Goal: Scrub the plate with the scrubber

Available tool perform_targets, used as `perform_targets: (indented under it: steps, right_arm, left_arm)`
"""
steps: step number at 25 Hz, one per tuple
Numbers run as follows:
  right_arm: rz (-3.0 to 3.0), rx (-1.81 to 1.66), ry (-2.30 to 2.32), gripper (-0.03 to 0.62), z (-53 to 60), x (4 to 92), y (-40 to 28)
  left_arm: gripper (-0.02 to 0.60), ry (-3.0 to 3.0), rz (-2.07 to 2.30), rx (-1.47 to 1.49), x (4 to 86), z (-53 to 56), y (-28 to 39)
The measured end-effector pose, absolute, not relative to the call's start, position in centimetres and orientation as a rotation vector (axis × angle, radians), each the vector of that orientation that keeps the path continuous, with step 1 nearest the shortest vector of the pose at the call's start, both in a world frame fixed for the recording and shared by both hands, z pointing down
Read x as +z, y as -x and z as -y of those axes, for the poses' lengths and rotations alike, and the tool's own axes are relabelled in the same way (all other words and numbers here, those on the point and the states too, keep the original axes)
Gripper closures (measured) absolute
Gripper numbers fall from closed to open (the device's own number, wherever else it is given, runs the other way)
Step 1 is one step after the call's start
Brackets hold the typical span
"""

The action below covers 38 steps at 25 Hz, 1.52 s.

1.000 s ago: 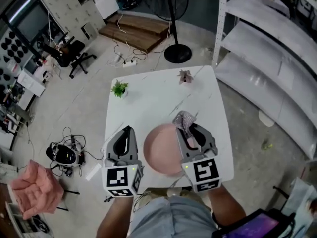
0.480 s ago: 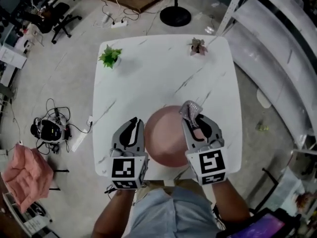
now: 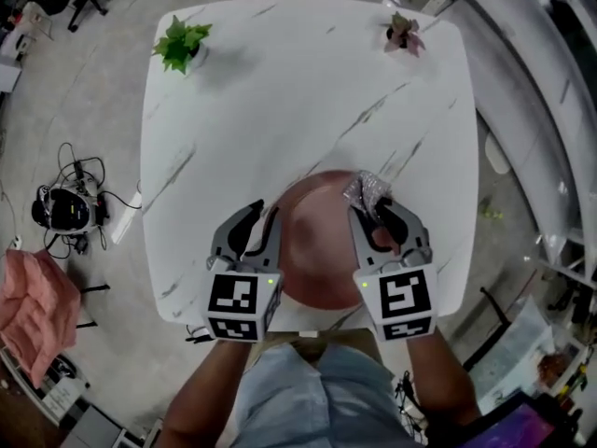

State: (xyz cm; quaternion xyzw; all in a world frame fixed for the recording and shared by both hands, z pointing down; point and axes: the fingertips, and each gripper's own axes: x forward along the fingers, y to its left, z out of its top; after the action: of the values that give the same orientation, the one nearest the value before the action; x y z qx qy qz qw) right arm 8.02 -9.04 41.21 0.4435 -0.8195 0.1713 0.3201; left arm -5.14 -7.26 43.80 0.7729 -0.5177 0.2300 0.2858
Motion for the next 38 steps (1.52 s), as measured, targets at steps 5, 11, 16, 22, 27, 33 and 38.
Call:
perform_targets:
  steps: [5, 11, 16, 22, 27, 33, 38]
  right_arm:
    - [2.122, 0.453, -1.133, 0.48, 9.3, 42.7, -7.7]
    - [2.071, 0.441, -1.084, 0.48, 9.0, 43.8, -7.5]
    - [1.932, 0.414, -0.992, 0.484, 8.6, 45.2, -8.1]
    - [1.705, 0.322, -0.832, 0.491, 9.1, 46.8, -9.2]
    - [1.629, 0.223, -0.643, 0.478, 8.9, 47.9, -8.4]
    - [1.745, 0.282, -0.634, 0.376, 8.2, 47.5, -7.4]
    - [1.884, 0.381, -0.769, 0.332, 7.8, 46.2, -7.2]
  left_arm:
    - [0.492, -2.058, 1.334, 0.664, 45.7, 7.8, 5.0]
    - [0.545, -2.069, 1.285, 0.697, 46.8, 7.8, 4.4]
    - [0.555, -2.056, 1.238, 0.67, 46.9, 7.8, 4.2]
    - [0.558, -2.074, 1.184, 0.677, 46.9, 7.4, 3.8]
    - [0.561, -2.073, 1.128, 0.646, 47.0, 7.2, 3.5]
    - [0.561, -2.075, 1.114, 0.632, 47.1, 7.1, 3.5]
    - [0.561, -2.074, 1.12, 0.622, 47.0, 7.1, 3.6]
